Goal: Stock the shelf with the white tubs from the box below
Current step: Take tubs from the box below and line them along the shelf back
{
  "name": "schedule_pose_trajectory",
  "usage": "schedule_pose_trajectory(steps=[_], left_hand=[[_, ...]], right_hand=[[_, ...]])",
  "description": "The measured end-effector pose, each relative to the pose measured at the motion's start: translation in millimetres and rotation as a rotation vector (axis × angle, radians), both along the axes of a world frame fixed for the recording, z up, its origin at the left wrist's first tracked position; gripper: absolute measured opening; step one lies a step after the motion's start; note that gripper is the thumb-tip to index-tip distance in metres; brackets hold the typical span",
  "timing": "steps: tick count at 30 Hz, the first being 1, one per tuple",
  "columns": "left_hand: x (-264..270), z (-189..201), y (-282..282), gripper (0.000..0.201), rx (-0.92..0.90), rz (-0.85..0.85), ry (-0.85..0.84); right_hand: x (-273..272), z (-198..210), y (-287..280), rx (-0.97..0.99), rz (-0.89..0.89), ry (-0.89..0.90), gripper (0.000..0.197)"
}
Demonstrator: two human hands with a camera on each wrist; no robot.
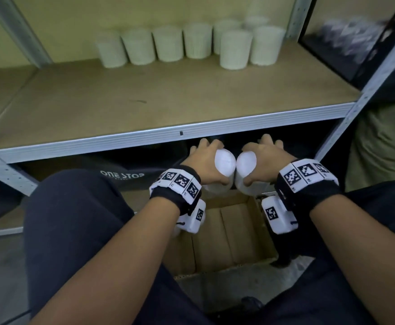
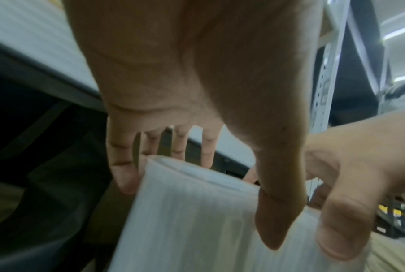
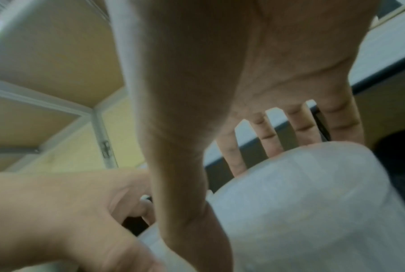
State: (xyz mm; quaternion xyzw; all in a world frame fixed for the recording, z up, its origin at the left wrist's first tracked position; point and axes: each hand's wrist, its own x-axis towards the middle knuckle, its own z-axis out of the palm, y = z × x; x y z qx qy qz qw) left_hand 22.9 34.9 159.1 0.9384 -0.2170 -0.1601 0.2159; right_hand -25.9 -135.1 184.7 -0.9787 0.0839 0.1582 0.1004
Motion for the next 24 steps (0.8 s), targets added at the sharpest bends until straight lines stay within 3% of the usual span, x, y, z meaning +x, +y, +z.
schedule_pose_trajectory(steps=[12,24], left_hand=[[-6,95,22,0.073,-0.169,0.023,-0.237],[27,136,40,0.057,-0.329,0.192,-0.377]], right_hand=[[-13,97,4,0.103,0.029,-0.287,0.080],[36,120,15,0.309,0.059,-0.649,0.047]])
